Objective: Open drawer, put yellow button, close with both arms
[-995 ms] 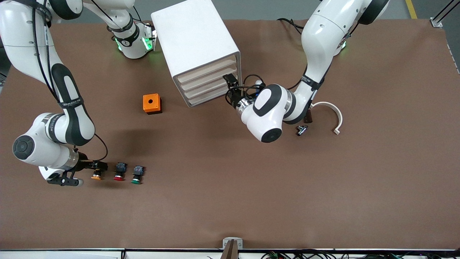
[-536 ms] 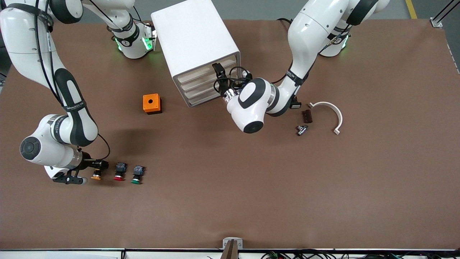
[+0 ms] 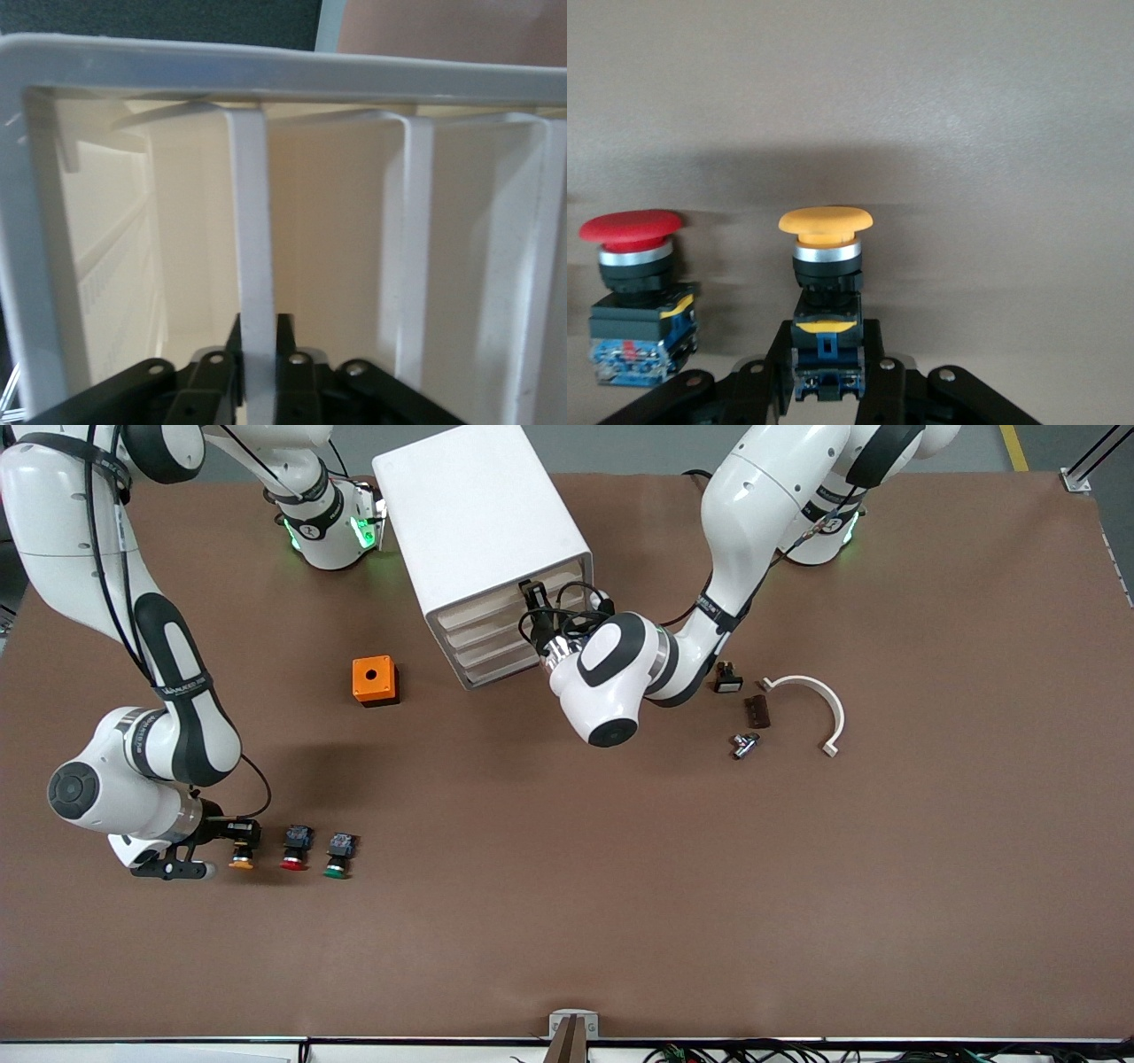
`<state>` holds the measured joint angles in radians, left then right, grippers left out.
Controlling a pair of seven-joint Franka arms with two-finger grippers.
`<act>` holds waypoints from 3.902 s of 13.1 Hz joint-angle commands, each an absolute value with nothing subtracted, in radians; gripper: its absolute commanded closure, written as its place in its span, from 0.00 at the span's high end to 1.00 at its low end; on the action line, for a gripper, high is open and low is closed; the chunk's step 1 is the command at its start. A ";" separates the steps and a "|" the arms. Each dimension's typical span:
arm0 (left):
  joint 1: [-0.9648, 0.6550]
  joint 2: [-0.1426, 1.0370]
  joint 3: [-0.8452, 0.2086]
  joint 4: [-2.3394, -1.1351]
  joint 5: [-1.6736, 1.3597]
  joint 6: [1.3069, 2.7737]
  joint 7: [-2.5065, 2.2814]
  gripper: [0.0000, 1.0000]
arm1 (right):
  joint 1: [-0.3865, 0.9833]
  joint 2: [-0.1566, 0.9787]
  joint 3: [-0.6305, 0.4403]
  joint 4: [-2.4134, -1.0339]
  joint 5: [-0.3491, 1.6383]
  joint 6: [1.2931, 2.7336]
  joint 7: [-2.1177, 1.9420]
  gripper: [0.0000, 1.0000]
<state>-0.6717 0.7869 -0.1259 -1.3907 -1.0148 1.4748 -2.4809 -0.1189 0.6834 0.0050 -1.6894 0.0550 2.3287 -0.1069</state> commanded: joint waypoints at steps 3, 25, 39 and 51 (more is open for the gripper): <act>-0.605 0.788 -0.107 -1.375 -1.009 1.485 -2.455 0.01 | -0.091 0.580 0.012 -1.638 0.057 2.101 -0.034 0.00; -0.291 0.649 -0.049 -1.272 -0.501 1.511 -2.051 1.00 | 0.397 0.215 0.109 -1.629 0.307 1.696 1.509 0.01; -0.301 0.512 -0.058 -1.275 -0.078 1.419 -1.208 1.00 | 0.681 0.225 0.107 -1.802 0.174 2.098 1.940 0.41; -0.327 0.514 -0.129 -1.299 0.051 1.598 -0.701 1.00 | 0.359 0.225 0.101 -1.586 0.133 1.835 1.219 1.00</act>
<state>-0.3323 0.5322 -0.1006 -1.2768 0.0266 1.5701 -0.7249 0.4289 0.2332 0.0820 -1.6212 0.1329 1.8733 1.3533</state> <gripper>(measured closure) 0.000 0.000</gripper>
